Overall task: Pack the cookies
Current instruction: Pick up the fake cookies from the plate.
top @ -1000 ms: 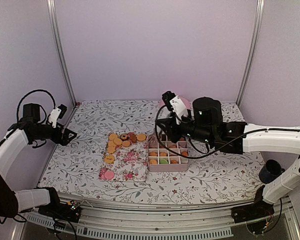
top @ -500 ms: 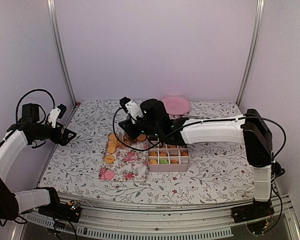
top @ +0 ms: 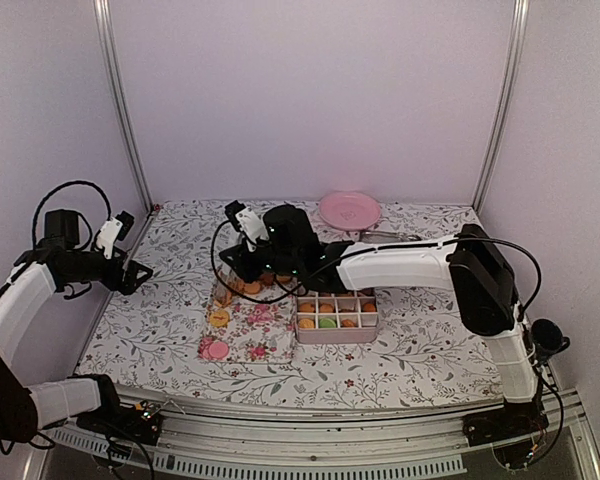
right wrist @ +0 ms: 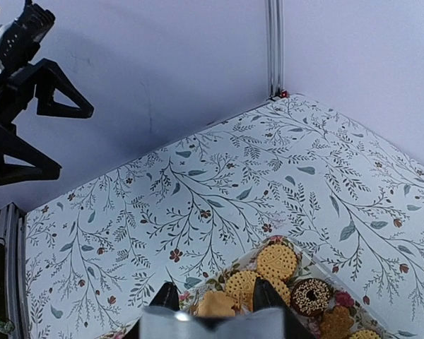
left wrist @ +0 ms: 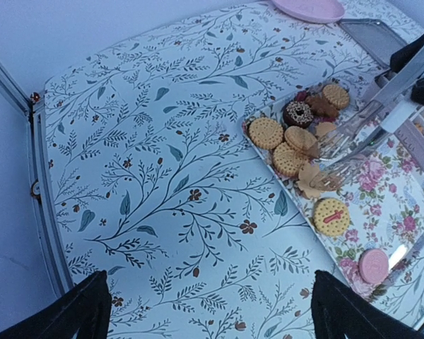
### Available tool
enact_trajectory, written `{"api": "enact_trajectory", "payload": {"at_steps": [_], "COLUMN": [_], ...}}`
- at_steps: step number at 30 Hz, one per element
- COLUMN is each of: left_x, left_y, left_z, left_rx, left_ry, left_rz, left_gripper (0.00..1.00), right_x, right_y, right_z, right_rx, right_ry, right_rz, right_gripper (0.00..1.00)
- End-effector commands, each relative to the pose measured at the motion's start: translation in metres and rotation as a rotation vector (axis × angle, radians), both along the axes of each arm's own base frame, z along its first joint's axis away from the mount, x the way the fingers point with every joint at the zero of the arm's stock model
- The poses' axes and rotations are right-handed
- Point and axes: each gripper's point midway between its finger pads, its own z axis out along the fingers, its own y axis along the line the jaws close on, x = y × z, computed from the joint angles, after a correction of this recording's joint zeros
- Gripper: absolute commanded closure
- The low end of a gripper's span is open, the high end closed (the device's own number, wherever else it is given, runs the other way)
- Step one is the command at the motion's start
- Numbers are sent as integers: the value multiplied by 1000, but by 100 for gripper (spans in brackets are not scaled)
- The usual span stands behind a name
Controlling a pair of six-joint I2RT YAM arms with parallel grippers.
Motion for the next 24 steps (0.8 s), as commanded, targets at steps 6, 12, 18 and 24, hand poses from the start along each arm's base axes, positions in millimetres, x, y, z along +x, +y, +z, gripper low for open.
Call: {"api": "enact_trajectory", "payload": {"at_steps": [6, 12, 18, 24], "left_x": [-3, -3, -4, -3], "left_y": [2, 2, 1, 2], "left_z": [0, 1, -2, -4], "left_rx": [5, 5, 1, 2], "left_ry": [2, -1, 7, 9], "left_rz": [4, 5, 3, 4], "left_gripper": [1, 1, 1, 1], "right_x": [5, -3, -8, -11], "right_y": [11, 16, 13, 4], "right_z": [-19, -16, 2, 23], "right_rx": [15, 39, 61, 78], "right_ry": [21, 49, 43, 22], "right_rz": [16, 47, 35, 21], "right_gripper": [61, 70, 98, 100]}}
